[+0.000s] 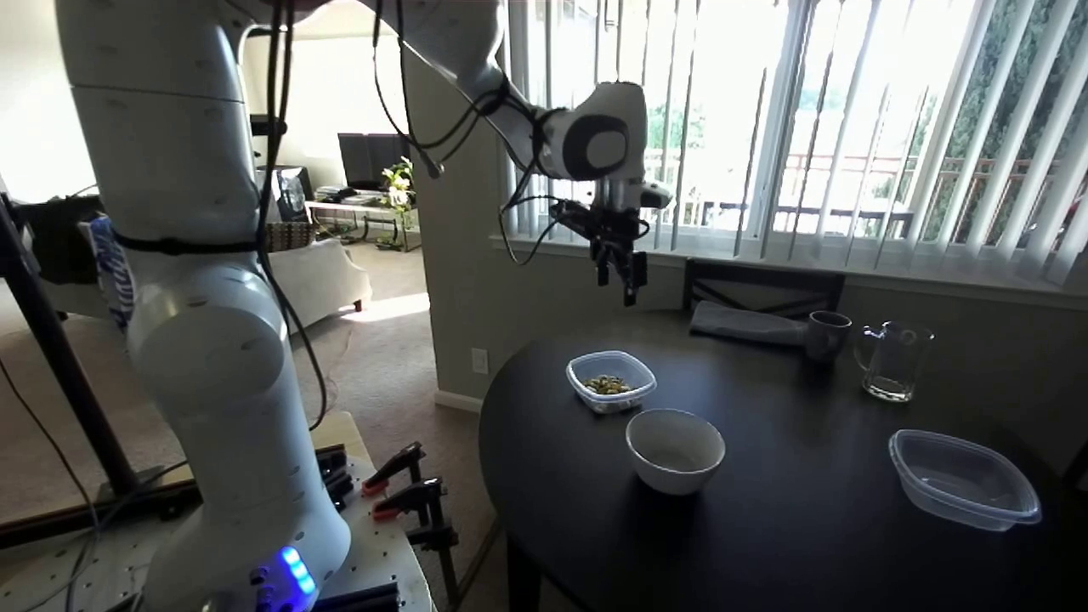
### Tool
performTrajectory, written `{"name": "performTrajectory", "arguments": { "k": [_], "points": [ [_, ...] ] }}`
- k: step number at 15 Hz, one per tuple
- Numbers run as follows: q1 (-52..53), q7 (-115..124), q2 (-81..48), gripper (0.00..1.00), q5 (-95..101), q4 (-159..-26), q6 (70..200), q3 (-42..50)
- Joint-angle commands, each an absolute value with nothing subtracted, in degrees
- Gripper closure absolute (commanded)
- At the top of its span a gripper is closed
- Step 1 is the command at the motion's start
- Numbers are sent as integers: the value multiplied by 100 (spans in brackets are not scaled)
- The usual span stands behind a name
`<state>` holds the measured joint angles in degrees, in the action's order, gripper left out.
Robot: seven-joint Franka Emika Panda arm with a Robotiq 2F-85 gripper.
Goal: Pour the contents of the lunchbox into the white bowl
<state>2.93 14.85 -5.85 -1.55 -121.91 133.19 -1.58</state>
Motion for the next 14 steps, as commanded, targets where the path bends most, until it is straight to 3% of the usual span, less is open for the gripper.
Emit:
{"name": "performTrajectory", "arguments": {
  "k": [1,14],
  "points": [
    [383,2405,-1684,0,432,-11771,13749,39],
    [1032,3139,-3544,0,627,-10550,13464,695]
  ]
}}
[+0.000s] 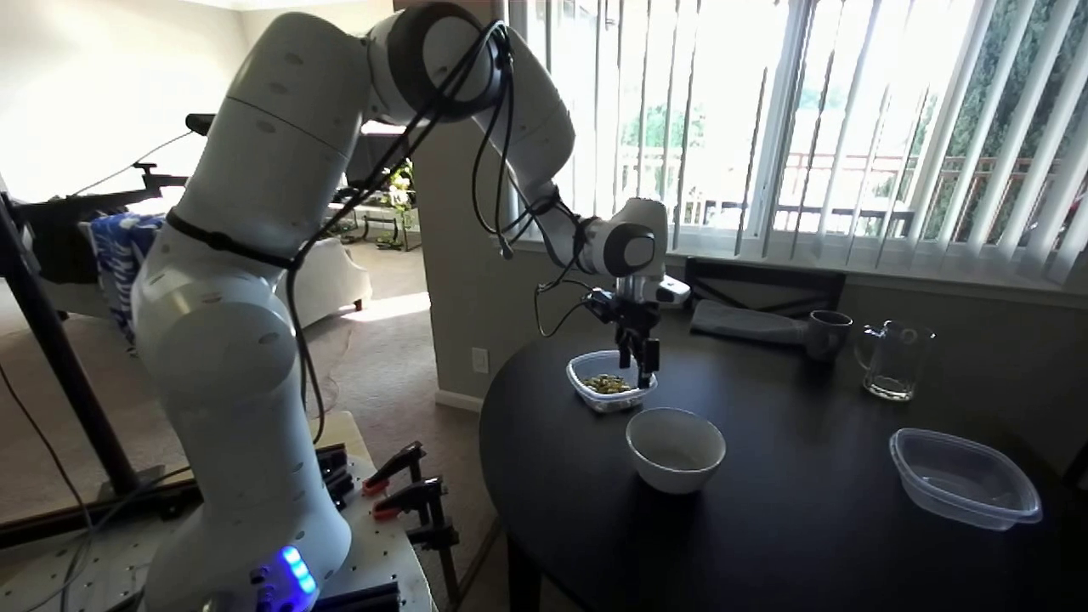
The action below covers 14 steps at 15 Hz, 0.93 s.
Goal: Pour the contents of the lunchbox into the white bowl
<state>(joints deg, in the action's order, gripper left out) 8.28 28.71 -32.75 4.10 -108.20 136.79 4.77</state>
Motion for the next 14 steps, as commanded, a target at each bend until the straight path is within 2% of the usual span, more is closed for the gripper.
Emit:
{"name": "performTrajectory", "arguments": {
  "k": [1,7,8,9,10,14],
  "points": [
    [1060,3138,-3623,0,615,-10489,13436,732],
    [1034,3038,-3885,2,434,-10242,13165,689],
    [1035,3033,-3918,18,444,-10208,13093,693],
    [1029,3026,-3957,27,445,-10169,13032,691],
    [1033,3010,-3996,31,472,-10127,12967,699],
    [984,2945,-4096,58,364,-10023,12873,609]
  ]
}}
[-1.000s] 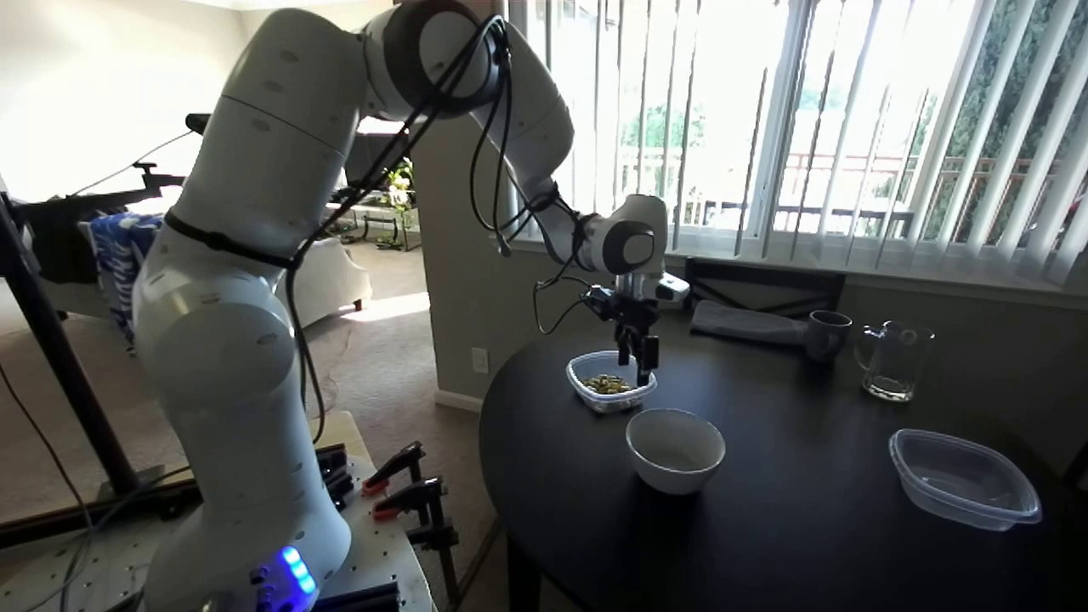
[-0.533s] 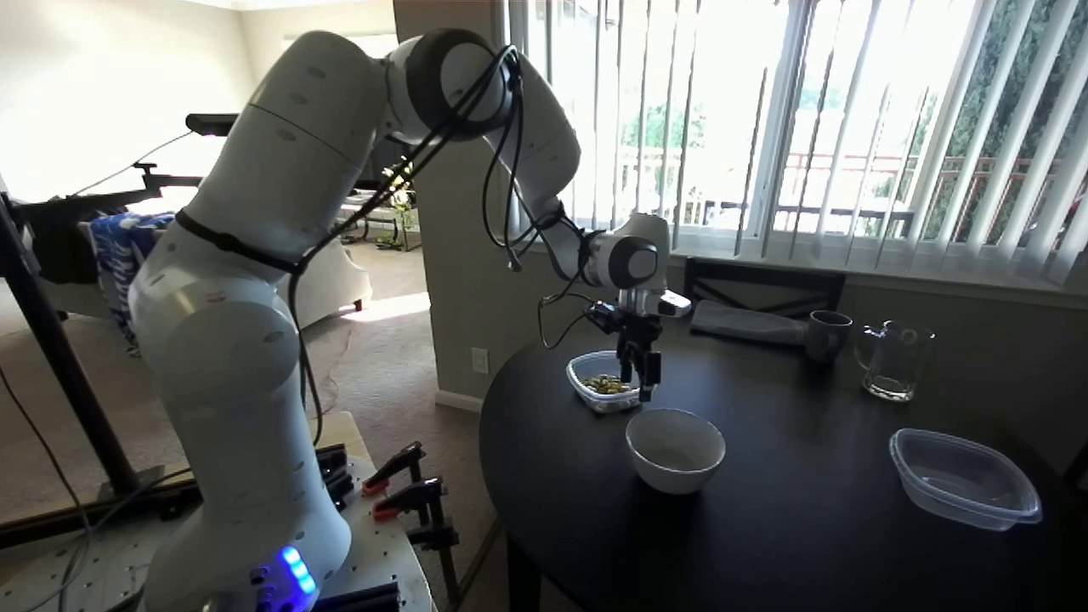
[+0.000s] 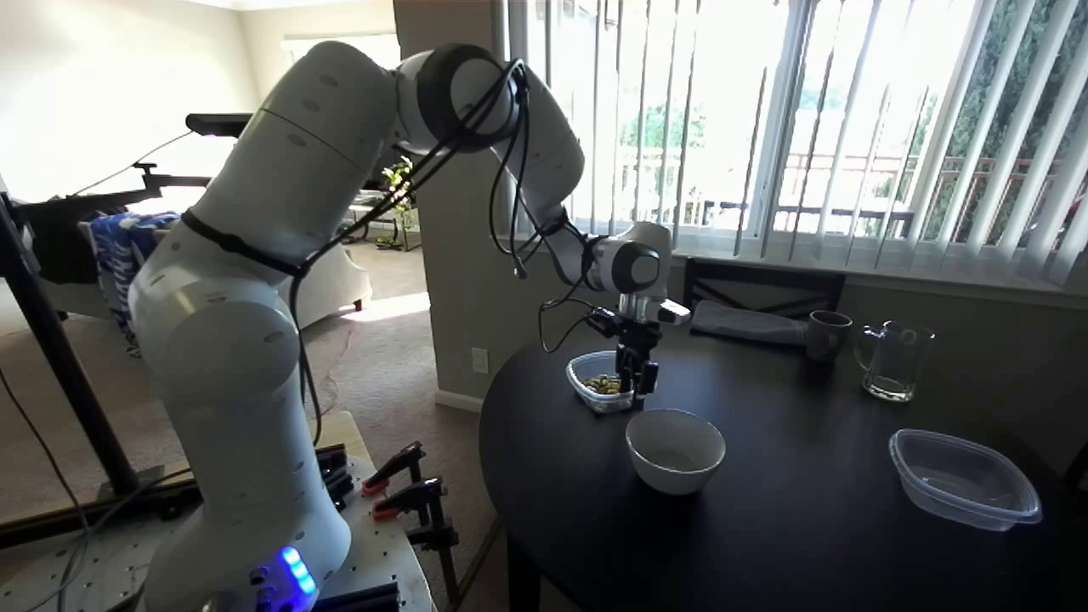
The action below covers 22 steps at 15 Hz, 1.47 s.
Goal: Pour the contents of the lunchbox into the white bowl
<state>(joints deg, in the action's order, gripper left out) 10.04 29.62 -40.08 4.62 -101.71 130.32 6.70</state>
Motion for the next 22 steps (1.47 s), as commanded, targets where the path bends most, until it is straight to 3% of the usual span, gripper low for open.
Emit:
{"name": "performTrajectory", "arguments": {
  "k": [1,6,22],
  "points": [
    [982,2939,-4121,64,347,-9990,12869,596],
    [978,2939,-4015,96,318,-10030,12922,568],
    [731,2729,-2665,96,-341,-10499,12384,382]
  ]
}}
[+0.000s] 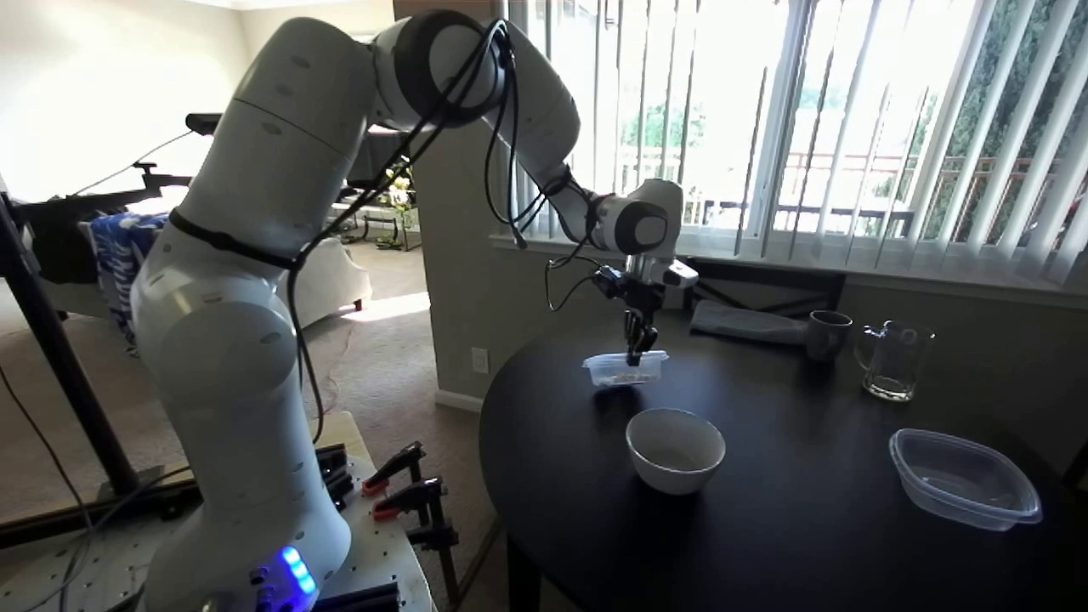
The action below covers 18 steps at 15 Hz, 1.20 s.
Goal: Pour the contents of the lunchbox into the white bowl
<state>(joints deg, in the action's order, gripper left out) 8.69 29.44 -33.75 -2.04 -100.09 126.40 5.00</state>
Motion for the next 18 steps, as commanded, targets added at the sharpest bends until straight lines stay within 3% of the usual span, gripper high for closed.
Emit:
{"name": "performTrajectory", "arguments": {
  "k": [1,18],
  "points": [
    [718,2727,-2472,96,-333,-10588,12336,384],
    [204,3262,-954,96,-9,-11586,12254,666]
  ]
}}
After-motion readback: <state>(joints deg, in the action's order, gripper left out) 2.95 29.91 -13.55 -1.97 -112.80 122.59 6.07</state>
